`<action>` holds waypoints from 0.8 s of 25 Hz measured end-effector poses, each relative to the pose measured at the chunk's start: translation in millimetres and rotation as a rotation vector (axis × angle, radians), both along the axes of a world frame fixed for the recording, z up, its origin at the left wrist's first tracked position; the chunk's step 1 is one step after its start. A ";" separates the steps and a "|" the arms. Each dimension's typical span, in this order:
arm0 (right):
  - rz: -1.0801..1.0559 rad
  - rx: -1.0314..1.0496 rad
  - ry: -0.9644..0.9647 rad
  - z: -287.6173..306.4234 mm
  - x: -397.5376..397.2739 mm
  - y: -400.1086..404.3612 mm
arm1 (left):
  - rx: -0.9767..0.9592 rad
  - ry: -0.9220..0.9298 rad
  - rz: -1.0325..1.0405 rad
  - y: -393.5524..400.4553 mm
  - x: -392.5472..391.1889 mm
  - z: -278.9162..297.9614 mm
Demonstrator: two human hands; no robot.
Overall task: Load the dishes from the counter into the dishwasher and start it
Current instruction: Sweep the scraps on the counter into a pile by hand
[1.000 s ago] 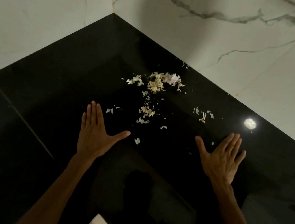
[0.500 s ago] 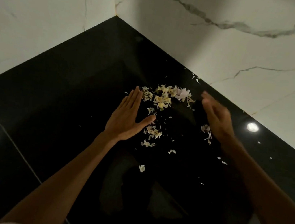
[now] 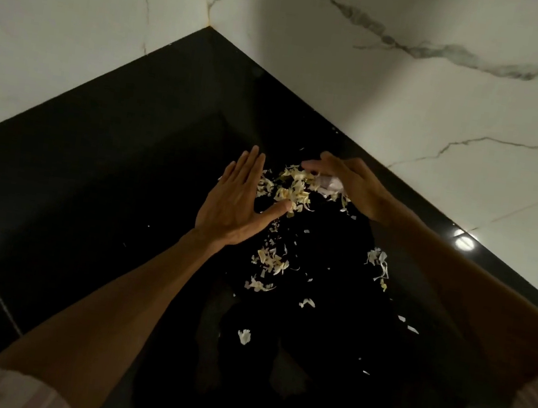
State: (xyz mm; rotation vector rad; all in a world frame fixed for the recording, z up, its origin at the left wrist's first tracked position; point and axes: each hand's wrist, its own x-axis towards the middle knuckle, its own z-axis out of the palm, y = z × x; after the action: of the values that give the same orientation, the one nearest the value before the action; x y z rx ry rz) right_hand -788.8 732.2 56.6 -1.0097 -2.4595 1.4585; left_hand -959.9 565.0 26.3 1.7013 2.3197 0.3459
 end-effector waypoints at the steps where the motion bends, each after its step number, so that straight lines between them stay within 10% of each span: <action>1: -0.007 -0.003 0.052 5.1 3.9 -1.1 | 0.010 0.003 0.002 0.5 0.2 -0.6; 8: 0.021 0.376 -0.168 -10.4 -18.4 29.6 | 0.027 0.001 0.012 1.2 -2.0 -3.5; 15: 0.303 0.122 -0.070 -10.4 14.4 -46.1 | 0.051 -0.072 0.007 -1.0 -2.7 -1.5; 20: -0.123 0.065 0.093 5.7 -18.8 -3.0 | 0.114 -0.196 0.107 0.7 -2.2 0.8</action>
State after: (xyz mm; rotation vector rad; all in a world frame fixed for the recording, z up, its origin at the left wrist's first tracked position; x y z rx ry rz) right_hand -807.6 729.1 62.3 -1.0361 -2.3204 1.3474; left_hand -962.1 565.7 27.2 1.5178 2.2897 0.6467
